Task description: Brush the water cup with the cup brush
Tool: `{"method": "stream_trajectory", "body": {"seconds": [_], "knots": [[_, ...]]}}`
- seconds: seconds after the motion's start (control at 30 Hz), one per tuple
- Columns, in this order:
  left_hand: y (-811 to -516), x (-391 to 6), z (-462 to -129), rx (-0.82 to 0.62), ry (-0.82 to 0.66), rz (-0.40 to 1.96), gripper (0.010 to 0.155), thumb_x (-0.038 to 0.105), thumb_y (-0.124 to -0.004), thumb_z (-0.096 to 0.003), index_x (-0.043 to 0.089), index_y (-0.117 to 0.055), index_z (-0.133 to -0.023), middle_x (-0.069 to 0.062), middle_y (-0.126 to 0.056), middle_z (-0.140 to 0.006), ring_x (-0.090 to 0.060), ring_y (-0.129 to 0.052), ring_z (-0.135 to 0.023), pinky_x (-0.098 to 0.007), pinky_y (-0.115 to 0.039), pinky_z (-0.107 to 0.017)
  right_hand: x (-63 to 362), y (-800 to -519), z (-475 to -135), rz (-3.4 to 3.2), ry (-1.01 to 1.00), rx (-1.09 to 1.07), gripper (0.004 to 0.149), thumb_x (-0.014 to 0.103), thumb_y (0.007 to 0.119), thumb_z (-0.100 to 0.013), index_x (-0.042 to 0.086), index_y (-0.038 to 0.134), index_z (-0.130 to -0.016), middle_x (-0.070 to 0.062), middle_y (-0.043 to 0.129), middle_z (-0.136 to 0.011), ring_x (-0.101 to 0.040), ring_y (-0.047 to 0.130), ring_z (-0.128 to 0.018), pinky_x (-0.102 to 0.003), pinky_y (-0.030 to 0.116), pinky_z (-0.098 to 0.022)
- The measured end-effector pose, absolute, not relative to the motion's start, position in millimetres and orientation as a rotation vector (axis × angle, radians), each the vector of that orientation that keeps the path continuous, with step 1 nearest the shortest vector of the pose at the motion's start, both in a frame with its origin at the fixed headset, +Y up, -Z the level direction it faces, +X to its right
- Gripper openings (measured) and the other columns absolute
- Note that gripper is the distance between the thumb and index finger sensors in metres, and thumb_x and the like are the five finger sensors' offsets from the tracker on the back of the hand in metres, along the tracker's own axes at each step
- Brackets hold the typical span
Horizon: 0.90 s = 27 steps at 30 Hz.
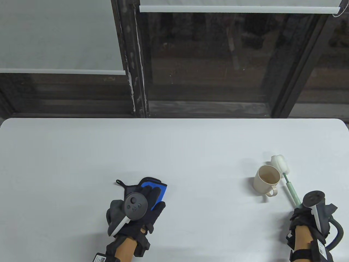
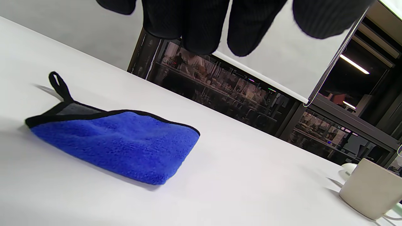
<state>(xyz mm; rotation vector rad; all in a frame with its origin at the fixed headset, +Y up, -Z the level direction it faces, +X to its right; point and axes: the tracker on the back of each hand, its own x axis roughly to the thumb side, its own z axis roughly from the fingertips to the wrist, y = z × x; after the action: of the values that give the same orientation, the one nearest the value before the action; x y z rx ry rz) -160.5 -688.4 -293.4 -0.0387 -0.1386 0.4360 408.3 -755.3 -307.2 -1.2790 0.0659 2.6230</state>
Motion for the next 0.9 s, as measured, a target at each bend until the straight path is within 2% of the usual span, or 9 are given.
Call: {"method": "stream_trajectory", "body": {"seconds": [0.23, 0.4, 0.63, 0.9], "knots": [[-686.1, -160.8, -292.9, -0.025, -0.139, 0.447, 0.067, 0.064, -0.07, -0.0423, 0.039, -0.066, -0.104, -0.001, -0.064, -0.116, -0.031, -0.056, -0.111, -0.056, -0.046, -0.081, 398.3, -707.9, -302.4, 2.526, -0.263, -1.091, 0.053, 0.045, 0.081, -0.045, 0.03, 0.071, -0.094, 0.003, 0.078, -0.089, -0.02, 0.092, -0.069, -0.045, 0.077, -0.056], [-680.9, -158.7, -290.8, -0.001, -0.165, 0.477, 0.067, 0.064, -0.07, -0.0426, 0.038, -0.066, -0.104, -0.001, -0.065, -0.116, -0.031, -0.057, -0.111, -0.056, -0.047, -0.08, 362.6, -666.8, -294.9, 2.508, -0.457, -0.768, 0.053, 0.047, 0.08, -0.045, 0.03, 0.07, -0.095, 0.003, 0.079, -0.088, -0.017, 0.094, -0.067, -0.043, 0.079, -0.055], [-673.1, -149.0, -286.6, 0.025, -0.233, 0.567, 0.066, 0.063, -0.071, -0.0433, 0.035, -0.068, -0.103, -0.002, -0.071, -0.112, -0.032, -0.068, -0.105, -0.054, -0.056, -0.077, 287.2, -642.0, -287.3, 2.454, -0.426, -0.293, 0.054, 0.051, 0.076, -0.048, 0.031, 0.067, -0.097, 0.005, 0.078, -0.089, -0.012, 0.096, -0.067, -0.038, 0.082, -0.055], [-671.4, -134.3, -284.7, -0.013, -0.328, 0.635, 0.066, 0.062, -0.071, -0.0442, 0.036, -0.065, -0.105, -0.002, -0.072, -0.111, -0.032, -0.076, -0.101, -0.053, -0.062, -0.074, 225.4, -642.7, -281.4, 2.415, -0.322, 0.022, 0.054, 0.053, 0.075, -0.048, 0.032, 0.067, -0.097, 0.007, 0.079, -0.089, -0.01, 0.097, -0.066, -0.035, 0.083, -0.054]]}}
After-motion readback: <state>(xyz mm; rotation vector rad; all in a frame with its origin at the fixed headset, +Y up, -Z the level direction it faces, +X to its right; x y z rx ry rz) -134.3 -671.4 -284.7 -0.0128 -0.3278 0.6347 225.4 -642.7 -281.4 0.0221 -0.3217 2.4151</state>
